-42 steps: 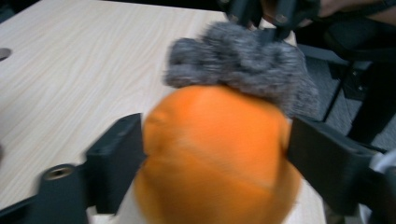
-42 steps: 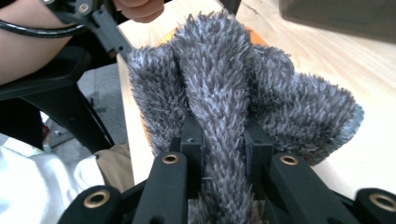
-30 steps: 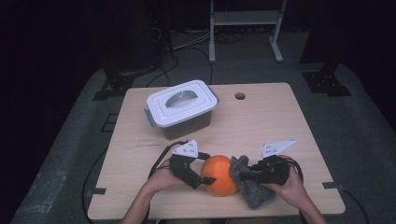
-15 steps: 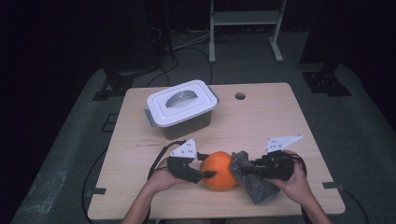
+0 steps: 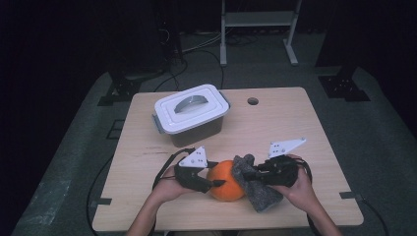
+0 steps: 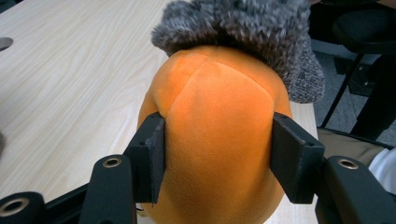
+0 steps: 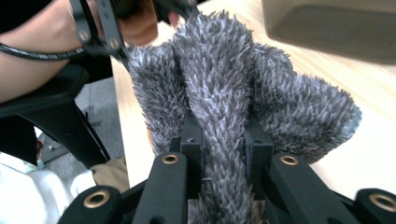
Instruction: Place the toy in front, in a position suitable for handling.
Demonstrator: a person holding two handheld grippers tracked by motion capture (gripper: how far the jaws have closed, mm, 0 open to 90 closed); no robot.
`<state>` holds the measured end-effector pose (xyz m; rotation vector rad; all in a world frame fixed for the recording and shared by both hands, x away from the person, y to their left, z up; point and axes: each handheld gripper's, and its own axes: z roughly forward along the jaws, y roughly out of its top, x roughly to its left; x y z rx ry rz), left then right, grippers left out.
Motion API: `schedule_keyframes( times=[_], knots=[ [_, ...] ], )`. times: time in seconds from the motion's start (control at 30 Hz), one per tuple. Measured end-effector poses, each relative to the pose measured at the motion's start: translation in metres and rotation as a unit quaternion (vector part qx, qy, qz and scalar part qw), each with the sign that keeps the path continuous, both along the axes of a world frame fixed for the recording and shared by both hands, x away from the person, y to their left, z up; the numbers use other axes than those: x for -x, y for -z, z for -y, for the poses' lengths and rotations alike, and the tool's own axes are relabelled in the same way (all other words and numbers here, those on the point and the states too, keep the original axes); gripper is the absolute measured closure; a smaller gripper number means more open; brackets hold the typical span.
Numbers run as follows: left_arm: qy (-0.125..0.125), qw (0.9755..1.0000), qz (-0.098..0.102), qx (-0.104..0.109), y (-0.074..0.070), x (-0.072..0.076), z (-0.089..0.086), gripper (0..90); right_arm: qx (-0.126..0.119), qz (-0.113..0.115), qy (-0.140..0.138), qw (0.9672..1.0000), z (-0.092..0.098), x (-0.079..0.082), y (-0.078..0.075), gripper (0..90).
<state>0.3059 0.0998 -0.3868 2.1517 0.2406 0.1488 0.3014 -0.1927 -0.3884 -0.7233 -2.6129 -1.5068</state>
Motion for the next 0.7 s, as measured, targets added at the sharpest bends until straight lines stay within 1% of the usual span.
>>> schedule_keyframes(
  times=[0.07,0.1,0.13,0.17,0.2,0.23,0.3,0.37,0.4,0.43,0.47,0.5,0.53,0.57,0.6,0.63,0.7],
  knots=[
    [-0.004,1.0,0.002,0.002,-0.003,0.0,-0.002,42.7,0.01,-0.001,0.004,0.9999,0.002,0.0,0.001,74.1],
    [-0.004,1.0,0.002,0.002,-0.003,0.0,-0.002,42.7,0.01,-0.001,0.004,0.9999,0.002,0.0,0.001,74.1],
    [-0.008,0.9999,0.008,0.004,-0.005,0.0,-0.003,42.8,0.018,-0.002,0.007,0.9998,0.003,0.0,0.0,74.0],
    [-0.008,0.9999,0.008,0.004,-0.005,0.0,-0.003,42.8,0.018,-0.002,0.007,0.9998,0.003,0.0,0.0,74.0],
    [-0.01,0.9999,0.012,0.001,-0.006,0.001,-0.003,42.8,0.021,0.0,0.008,0.9997,0.002,-0.001,-0.001,74.0],
    [-0.012,0.9998,0.016,-0.003,-0.007,0.001,-0.004,42.8,0.022,0.005,0.008,0.9997,0.001,0.0,-0.005,74.0],
    [-0.017,0.9997,0.018,0.002,-0.009,0.001,-0.005,42.8,0.013,0.013,0.006,0.9998,-0.002,0.0,-0.01,74.0],
    [-0.019,0.9997,0.018,-0.001,-0.009,0.002,-0.004,42.4,0.009,0.014,0.006,0.9998,-0.004,0.0,-0.012,73.9],
    [-0.012,0.9995,0.02,-0.021,-0.004,0.003,0.001,41.7,0.001,0.022,0.002,0.9998,-0.011,-0.001,-0.017,73.5],
    [-0.01,0.9996,0.021,-0.015,-0.001,0.004,0.003,40.9,0.004,0.023,0.0,0.9997,-0.014,-0.002,-0.018,73.6],
    [-0.01,0.9997,0.017,-0.012,0.0,0.003,0.003,39.9,0.012,0.023,-0.002,0.9997,-0.017,-0.002,-0.017,73.6],
    [-0.008,0.9998,0.016,-0.014,0.001,0.003,0.003,38.5,0.018,0.023,-0.003,0.9996,-0.018,-0.002,-0.015,73.7],
    [-0.006,0.9998,0.013,-0.011,0.001,0.002,0.002,36.5,0.018,0.02,-0.005,0.9996,-0.018,-0.003,-0.013,73.9],
    [-0.006,1.0,0.006,-0.002,0.002,0.001,0.001,33.6,0.016,0.018,-0.006,0.9997,-0.016,-0.003,-0.011,74.0],
    [-0.006,1.0,0.006,-0.002,0.002,0.001,0.001,29.5,0.016,0.018,-0.006,0.9997,-0.016,-0.003,-0.011,74.0],
    [-0.007,0.9999,-0.001,0.007,0.003,-0.002,0.001,25.5,0.016,0.01,-0.004,0.9998,-0.011,-0.003,-0.006,74.1],
    [-0.011,0.9999,-0.01,0.004,0.008,-0.004,0.004,16.3,0.019,0.001,-0.003,0.9998,-0.005,-0.001,0.001,74.1]
  ],
)
